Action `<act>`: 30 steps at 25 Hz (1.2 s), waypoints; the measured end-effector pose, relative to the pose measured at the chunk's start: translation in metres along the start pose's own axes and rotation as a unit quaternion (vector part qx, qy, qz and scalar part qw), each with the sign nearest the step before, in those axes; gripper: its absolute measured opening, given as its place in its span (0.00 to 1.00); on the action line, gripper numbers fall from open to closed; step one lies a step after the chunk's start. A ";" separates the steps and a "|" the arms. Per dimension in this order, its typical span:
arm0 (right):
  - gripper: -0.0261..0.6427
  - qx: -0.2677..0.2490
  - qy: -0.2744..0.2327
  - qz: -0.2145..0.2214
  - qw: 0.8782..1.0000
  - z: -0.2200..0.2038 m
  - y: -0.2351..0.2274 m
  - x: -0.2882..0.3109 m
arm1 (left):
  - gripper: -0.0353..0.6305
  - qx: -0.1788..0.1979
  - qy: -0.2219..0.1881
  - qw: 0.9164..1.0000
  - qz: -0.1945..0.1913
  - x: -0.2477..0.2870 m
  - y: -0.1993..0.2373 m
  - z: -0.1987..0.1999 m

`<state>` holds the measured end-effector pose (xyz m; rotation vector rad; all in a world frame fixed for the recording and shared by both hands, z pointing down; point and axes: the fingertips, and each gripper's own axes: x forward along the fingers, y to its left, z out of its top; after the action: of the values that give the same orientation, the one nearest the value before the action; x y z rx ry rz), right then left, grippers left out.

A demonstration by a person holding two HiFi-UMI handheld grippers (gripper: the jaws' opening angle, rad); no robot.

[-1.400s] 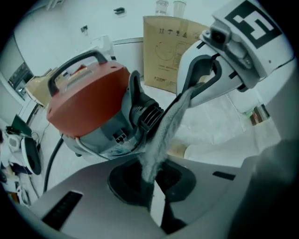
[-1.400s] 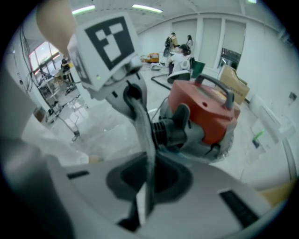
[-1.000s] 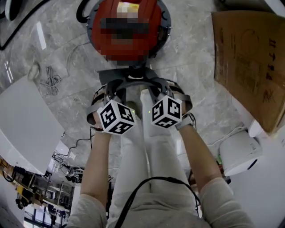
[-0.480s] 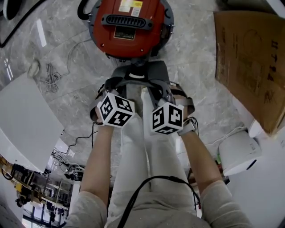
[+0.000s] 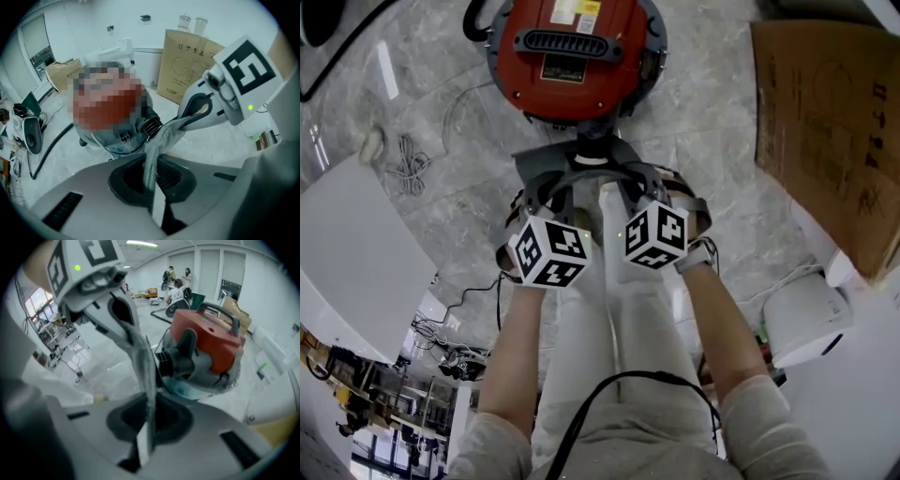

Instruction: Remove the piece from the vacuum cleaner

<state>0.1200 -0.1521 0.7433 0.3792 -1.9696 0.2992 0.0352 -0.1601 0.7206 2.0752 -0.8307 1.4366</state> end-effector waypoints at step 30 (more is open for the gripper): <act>0.08 0.085 -0.024 -0.019 0.996 0.006 0.010 -0.014 | 0.11 -0.044 0.013 0.999 -0.007 0.008 0.002 -0.014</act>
<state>0.1166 -0.1428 0.7279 0.5381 -1.9875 0.4385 0.0270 -0.1533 0.7334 1.9884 -0.8518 1.3921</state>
